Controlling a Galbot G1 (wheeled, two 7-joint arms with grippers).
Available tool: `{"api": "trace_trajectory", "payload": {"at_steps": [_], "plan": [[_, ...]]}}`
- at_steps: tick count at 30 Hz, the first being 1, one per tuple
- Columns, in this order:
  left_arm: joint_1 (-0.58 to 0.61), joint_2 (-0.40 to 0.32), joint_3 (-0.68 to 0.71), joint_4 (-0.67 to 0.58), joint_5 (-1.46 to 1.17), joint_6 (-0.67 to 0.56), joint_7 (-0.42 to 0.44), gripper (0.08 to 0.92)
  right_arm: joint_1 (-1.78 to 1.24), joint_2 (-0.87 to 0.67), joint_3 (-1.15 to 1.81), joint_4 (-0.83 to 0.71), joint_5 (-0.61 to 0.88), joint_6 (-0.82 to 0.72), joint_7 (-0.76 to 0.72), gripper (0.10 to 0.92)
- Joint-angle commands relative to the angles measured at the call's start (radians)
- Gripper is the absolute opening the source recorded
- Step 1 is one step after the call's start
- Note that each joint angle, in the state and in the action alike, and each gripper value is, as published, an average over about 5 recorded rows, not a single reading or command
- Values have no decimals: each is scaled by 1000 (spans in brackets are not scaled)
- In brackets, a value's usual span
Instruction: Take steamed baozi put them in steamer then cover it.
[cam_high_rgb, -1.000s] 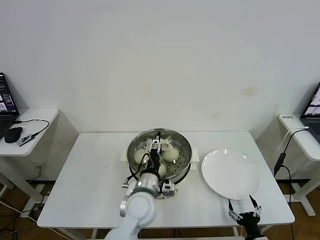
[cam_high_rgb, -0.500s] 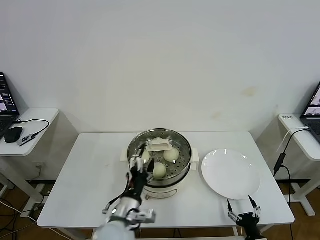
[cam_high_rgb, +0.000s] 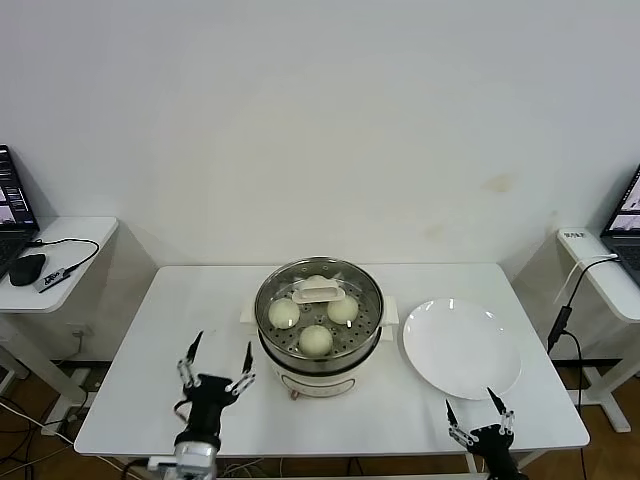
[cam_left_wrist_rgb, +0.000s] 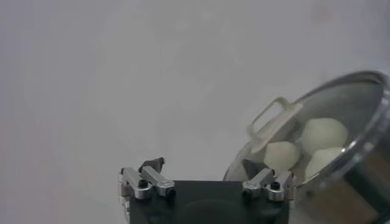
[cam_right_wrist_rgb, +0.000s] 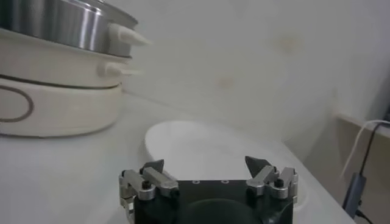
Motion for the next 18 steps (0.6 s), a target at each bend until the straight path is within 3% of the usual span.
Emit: {"api": "trace_trajectory", "payload": {"at_steps": [1, 18], "plan": [[200, -34, -126, 49, -437, -189, -46, 823, -103, -141, -64, 114, 117, -38, 15, 823], [299, -49, -109, 33, -282, -264, 46, 823, -143, -142, -129, 188, 174, -126, 18, 823]]}}
